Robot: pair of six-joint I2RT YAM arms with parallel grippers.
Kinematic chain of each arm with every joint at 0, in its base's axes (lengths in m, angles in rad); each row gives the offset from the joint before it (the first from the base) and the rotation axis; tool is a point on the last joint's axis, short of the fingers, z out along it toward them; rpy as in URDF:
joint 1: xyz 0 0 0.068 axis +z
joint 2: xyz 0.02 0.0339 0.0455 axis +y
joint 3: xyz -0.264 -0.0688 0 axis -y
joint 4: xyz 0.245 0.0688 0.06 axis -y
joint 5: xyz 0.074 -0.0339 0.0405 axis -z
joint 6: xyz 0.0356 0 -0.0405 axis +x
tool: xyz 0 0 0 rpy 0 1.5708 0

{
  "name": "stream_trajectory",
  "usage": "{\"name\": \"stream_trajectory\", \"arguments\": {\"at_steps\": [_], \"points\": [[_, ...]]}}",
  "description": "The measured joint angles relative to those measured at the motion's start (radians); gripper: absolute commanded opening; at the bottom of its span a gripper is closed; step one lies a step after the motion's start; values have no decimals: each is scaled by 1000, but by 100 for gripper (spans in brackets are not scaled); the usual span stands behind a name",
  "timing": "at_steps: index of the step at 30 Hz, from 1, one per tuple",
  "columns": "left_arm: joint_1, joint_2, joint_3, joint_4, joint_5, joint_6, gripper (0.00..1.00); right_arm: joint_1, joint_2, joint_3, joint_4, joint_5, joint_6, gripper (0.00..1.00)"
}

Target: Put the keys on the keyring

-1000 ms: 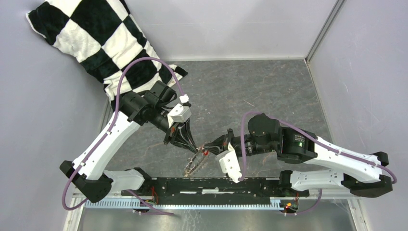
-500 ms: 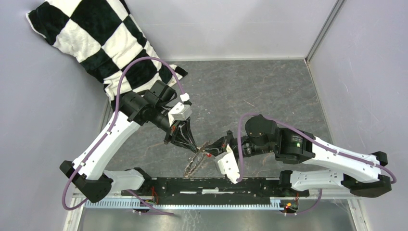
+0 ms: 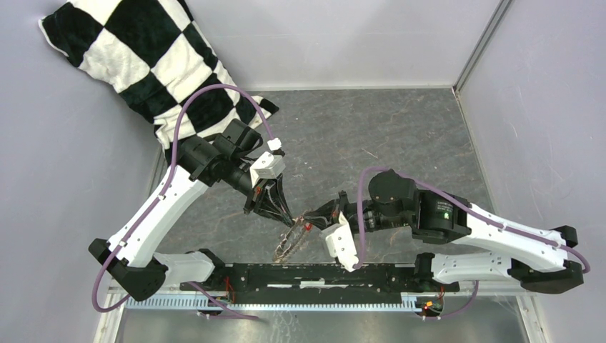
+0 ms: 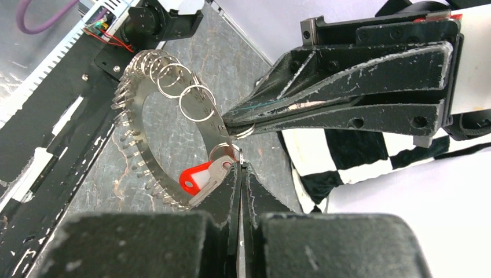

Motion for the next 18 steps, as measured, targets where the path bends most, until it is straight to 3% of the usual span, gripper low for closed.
{"name": "stream_trajectory", "arguments": {"at_steps": [18], "points": [[0, -1, -6, 29, 1, -40, 2, 0, -7, -8, 0, 6, 0, 1]]}}
